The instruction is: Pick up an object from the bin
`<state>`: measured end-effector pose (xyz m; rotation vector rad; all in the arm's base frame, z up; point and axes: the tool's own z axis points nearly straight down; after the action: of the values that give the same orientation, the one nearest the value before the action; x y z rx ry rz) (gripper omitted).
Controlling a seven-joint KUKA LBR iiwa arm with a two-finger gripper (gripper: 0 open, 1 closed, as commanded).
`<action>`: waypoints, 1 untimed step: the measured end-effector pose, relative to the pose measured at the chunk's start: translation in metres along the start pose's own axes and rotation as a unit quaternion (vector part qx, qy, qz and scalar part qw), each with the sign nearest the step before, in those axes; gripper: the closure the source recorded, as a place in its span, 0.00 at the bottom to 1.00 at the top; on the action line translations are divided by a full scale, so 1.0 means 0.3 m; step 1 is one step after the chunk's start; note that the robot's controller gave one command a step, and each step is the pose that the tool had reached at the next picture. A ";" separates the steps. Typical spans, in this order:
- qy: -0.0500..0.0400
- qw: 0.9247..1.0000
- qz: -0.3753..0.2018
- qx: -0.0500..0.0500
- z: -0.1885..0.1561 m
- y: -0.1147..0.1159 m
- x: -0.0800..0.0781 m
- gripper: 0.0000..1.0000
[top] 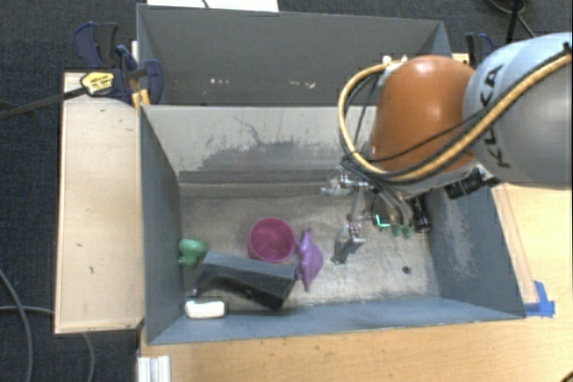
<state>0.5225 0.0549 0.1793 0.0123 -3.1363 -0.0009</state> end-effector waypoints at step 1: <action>-0.004 1.000 0.001 0.000 -0.013 -0.001 -0.006 0.00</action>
Offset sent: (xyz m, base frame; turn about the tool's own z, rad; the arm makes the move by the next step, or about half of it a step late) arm -0.0356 0.0755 -0.1093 -0.0291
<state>0.5244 0.0546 0.1831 0.0098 -3.1443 -0.0015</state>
